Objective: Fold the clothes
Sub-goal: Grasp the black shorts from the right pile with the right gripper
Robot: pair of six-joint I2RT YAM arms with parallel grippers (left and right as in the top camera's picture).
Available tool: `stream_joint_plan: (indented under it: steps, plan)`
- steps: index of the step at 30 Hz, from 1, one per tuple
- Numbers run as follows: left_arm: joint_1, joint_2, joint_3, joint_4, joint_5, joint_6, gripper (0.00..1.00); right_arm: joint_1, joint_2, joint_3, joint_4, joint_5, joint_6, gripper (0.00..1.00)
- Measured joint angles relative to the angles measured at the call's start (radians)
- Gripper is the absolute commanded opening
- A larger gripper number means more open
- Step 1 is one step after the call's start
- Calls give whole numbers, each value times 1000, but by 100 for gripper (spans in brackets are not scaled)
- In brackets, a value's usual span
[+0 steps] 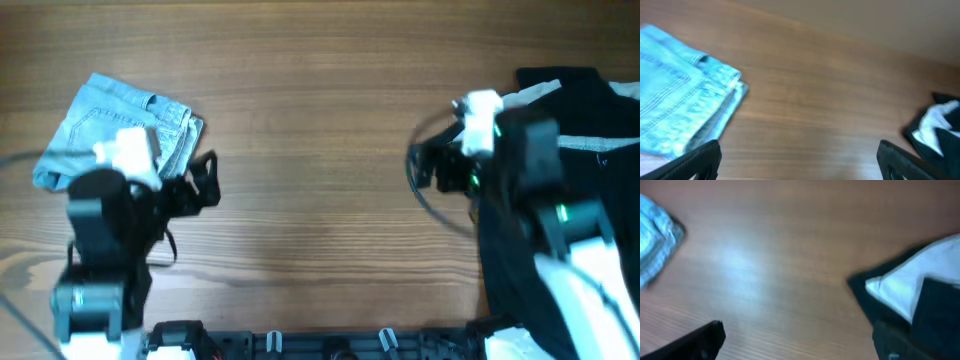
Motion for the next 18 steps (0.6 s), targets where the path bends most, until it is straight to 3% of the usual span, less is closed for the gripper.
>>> stream_joint_plan:
  steps: [2, 5, 8, 12, 18]
  plan:
    - [0, 116, 48, -13, 51, 0, 100, -4, 166, 97, -42, 0, -10, 100]
    - [0, 166, 48, -24, 89, 0, 100, -63, 260, 111, -37, 22, 66, 97]
    - [0, 188, 48, -25, 105, 0, 100, -298, 388, 113, 1, 57, 156, 90]
    - [0, 188, 48, -45, 109, 0, 100, -435, 510, 116, 24, 69, 177, 78]
    - [0, 188, 48, -51, 109, 0, 100, -455, 749, 119, 35, 139, 212, 71]
